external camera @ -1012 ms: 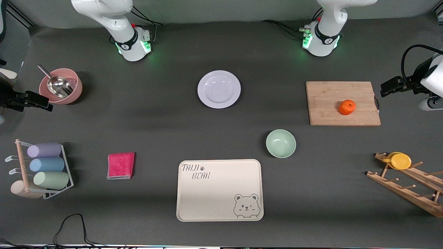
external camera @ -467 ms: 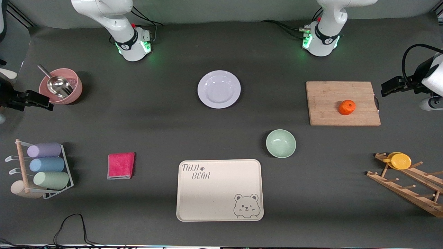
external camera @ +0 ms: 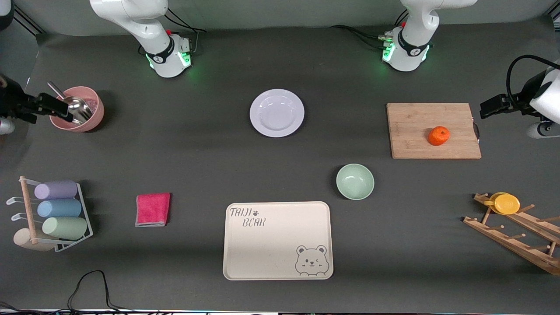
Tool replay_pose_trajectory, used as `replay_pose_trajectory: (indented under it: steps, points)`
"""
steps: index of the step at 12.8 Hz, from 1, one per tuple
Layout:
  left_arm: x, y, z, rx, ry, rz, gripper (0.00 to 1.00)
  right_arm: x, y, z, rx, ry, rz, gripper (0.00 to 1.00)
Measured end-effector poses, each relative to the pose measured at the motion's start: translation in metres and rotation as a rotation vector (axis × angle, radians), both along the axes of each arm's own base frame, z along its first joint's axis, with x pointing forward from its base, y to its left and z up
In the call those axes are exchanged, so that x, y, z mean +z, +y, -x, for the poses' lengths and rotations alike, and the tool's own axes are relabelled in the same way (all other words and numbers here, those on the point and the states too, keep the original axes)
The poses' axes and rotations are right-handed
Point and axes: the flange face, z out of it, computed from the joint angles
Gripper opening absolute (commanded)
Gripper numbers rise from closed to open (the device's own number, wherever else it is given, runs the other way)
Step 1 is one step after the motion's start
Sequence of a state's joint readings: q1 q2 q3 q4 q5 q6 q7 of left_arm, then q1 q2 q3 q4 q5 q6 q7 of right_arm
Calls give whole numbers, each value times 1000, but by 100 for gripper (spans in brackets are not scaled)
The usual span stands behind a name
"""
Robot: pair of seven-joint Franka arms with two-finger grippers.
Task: Place orange and plate with both arms
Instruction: 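Reach the left gripper to the orange while the right gripper nears the plate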
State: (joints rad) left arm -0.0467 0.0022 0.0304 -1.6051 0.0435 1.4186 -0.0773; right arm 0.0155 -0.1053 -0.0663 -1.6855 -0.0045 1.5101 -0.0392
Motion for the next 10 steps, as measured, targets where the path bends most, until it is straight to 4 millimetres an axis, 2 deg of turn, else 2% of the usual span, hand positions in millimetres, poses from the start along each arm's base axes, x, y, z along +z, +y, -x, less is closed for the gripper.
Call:
replay_pose_trajectory:
  steps: [2, 3, 5, 7, 9, 10]
  points:
    - [-3, 4, 13, 8, 26, 1, 100, 5, 21, 27, -3, -15, -2, 100]
    - [-2, 7, 27, 13, 33, 3, 100, 5, 32, 40, 0, -25, -4, 100]
    - [-2, 17, 70, 28, 37, 12, 100, 4, 44, 59, 8, -34, -6, 100]
    - [-11, 29, 105, 47, 25, 26, 100, -1, 44, 67, 6, -27, -11, 100]
    - [-39, 38, 113, 60, 6, 36, 100, -9, 45, 68, 2, -7, -35, 100]
    - [-66, 40, 111, 65, -9, 39, 100, -16, 46, 70, -3, 8, -58, 100]
